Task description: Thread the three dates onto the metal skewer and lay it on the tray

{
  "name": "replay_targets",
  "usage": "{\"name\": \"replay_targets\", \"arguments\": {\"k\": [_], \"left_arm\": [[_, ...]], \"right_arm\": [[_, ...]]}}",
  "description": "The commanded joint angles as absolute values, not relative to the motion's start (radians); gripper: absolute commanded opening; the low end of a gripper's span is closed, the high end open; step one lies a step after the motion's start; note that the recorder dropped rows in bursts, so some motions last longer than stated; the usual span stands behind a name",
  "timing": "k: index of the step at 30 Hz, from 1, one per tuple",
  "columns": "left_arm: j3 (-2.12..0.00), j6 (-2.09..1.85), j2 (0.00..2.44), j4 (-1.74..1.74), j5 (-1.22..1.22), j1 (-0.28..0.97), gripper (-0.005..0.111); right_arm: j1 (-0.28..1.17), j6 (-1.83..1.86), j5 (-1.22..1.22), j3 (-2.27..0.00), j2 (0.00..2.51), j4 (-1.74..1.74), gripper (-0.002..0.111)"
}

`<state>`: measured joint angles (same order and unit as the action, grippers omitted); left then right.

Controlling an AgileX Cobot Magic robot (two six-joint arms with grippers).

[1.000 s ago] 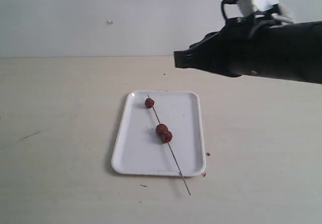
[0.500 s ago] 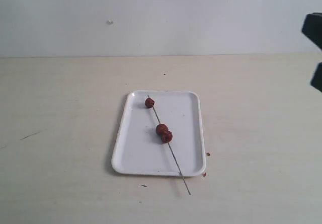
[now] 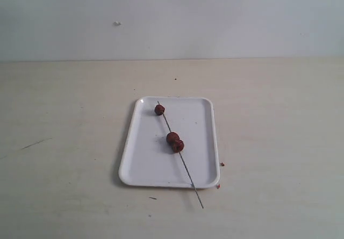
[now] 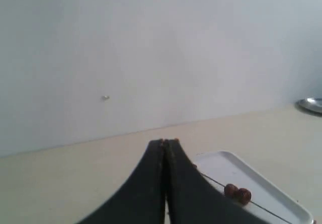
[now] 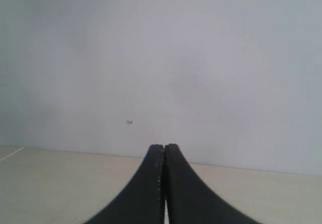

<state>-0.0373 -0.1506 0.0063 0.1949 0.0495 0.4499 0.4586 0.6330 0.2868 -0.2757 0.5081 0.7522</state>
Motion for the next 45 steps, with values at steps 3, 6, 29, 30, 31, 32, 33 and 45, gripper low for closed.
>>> {"name": "replay_targets", "arguments": {"k": [3,6,29,30,31,32,33,45], "left_arm": [[-0.046,-0.154,0.001,0.201,0.132,0.447,0.0],[-0.046,-0.154,0.001,0.201,0.141,0.447,0.0],[-0.046,-0.154,0.001,0.197,0.141,0.447,0.0],[-0.046,-0.154,0.001,0.197,0.141,0.447,0.0],[-0.046,-0.154,0.001,0.197,0.141,0.447,0.0],[-0.046,-0.154,0.001,0.197,0.141,0.447,0.0],[-0.046,-0.154,0.001,0.197,0.141,0.447,0.0],[-0.046,-0.154,0.001,0.197,0.141,0.447,0.0]], "right_arm": [[0.454,0.625,0.279,-0.273,0.503,0.751,0.0],[0.454,0.625,0.279,-0.273,0.503,0.751,0.0],[0.063,0.94,0.226,-0.262,0.094,0.96,0.0],[0.063,0.94,0.216,-0.258,0.094,0.964,0.0],[0.063,0.94,0.207,-0.253,0.094,0.964,0.0],[0.063,0.94,0.204,-0.228,0.094,0.964,0.0],[0.063,0.94,0.204,-0.213,0.094,0.962,0.0],[0.032,0.228,0.037,0.0,0.0,0.213,0.0]]}}
